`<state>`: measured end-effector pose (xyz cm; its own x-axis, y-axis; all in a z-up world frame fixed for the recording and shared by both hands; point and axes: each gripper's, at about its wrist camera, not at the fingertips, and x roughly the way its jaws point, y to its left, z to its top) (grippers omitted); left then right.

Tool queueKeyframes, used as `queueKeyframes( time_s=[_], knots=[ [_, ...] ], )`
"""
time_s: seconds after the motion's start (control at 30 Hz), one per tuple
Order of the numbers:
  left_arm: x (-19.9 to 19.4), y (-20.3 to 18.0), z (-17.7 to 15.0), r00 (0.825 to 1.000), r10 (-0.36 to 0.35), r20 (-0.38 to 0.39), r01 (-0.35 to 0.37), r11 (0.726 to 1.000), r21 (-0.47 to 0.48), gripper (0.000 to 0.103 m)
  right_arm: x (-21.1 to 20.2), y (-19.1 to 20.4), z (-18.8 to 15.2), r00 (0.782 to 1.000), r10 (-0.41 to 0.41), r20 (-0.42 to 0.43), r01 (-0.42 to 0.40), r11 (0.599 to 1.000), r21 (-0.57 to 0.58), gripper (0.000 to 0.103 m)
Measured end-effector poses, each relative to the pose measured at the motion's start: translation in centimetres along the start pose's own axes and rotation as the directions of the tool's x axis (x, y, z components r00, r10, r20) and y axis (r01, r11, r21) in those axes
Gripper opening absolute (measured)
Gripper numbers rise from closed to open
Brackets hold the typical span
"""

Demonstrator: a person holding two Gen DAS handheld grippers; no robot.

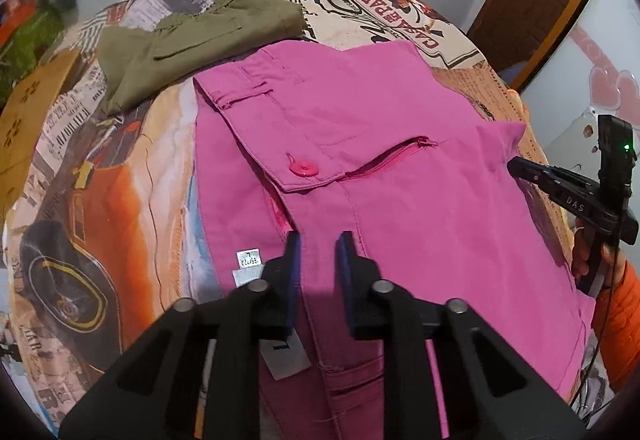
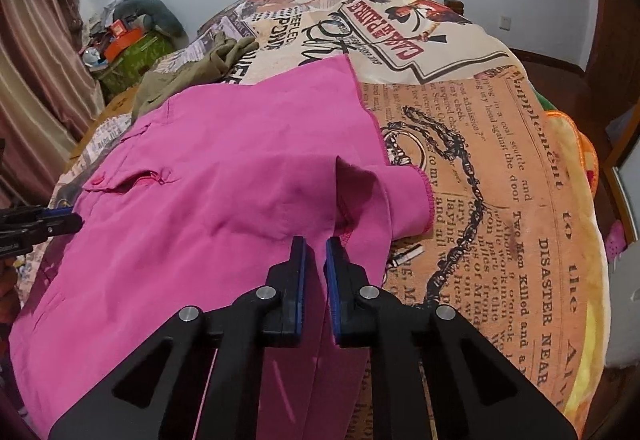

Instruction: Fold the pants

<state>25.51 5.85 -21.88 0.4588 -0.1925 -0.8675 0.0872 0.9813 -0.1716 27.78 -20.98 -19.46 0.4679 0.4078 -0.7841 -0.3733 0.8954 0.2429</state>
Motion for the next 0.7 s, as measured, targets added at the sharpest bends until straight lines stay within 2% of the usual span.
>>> queueKeyframes(
  time_s=[0.03, 0.07, 0.2, 0.4, 0.53, 0.57, 0.7],
  knots=[
    [-0.3, 0.0, 0.1, 1.0, 0.001, 0.014, -0.001, 1.0, 0.008, 0.005, -0.2, -0.1, 0.0, 1.0, 0.005, 0.007, -0.005, 1.0, 0.007, 0.007],
    [-0.5, -0.1, 0.1, 1.0, 0.01, 0.029, -0.011, 1.0, 0.018, 0.003, -0.4, -0.1, 0.0, 1.0, 0.01, 0.013, -0.01, 1.0, 0.013, 0.006],
    [-0.7, -0.5, 0.1, 0.998, 0.056, 0.038, -0.058, 0.996, 0.066, 0.003, -0.1, 0.3, -0.5, 0.998, 0.049, -0.034, -0.049, 0.999, -0.004, 0.005],
    [-0.4, 0.1, -0.3, 0.999, 0.045, 0.007, -0.045, 0.998, 0.05, 0.004, -0.8, 1.1, -0.6, 0.999, 0.014, -0.029, -0.015, 0.999, -0.033, 0.006],
    [-0.2, 0.2, -0.4, 0.999, 0.024, -0.022, -0.023, 0.999, 0.03, 0.024, 0.3, 0.5, 0.0, 0.997, 0.032, -0.07, -0.033, 0.999, -0.003, 0.035],
    [-0.1, 0.3, -0.5, 0.999, 0.022, -0.026, -0.021, 1.0, 0.021, 0.028, 0.4, 0.6, -0.1, 0.997, 0.037, -0.072, -0.037, 0.999, 0.004, 0.036],
    [0.6, 0.9, -0.1, 0.999, -0.018, -0.046, 0.017, 0.999, -0.032, 0.03, 1.3, 0.6, 0.2, 0.997, 0.03, -0.065, -0.031, 1.0, -0.006, 0.036]
  ],
)
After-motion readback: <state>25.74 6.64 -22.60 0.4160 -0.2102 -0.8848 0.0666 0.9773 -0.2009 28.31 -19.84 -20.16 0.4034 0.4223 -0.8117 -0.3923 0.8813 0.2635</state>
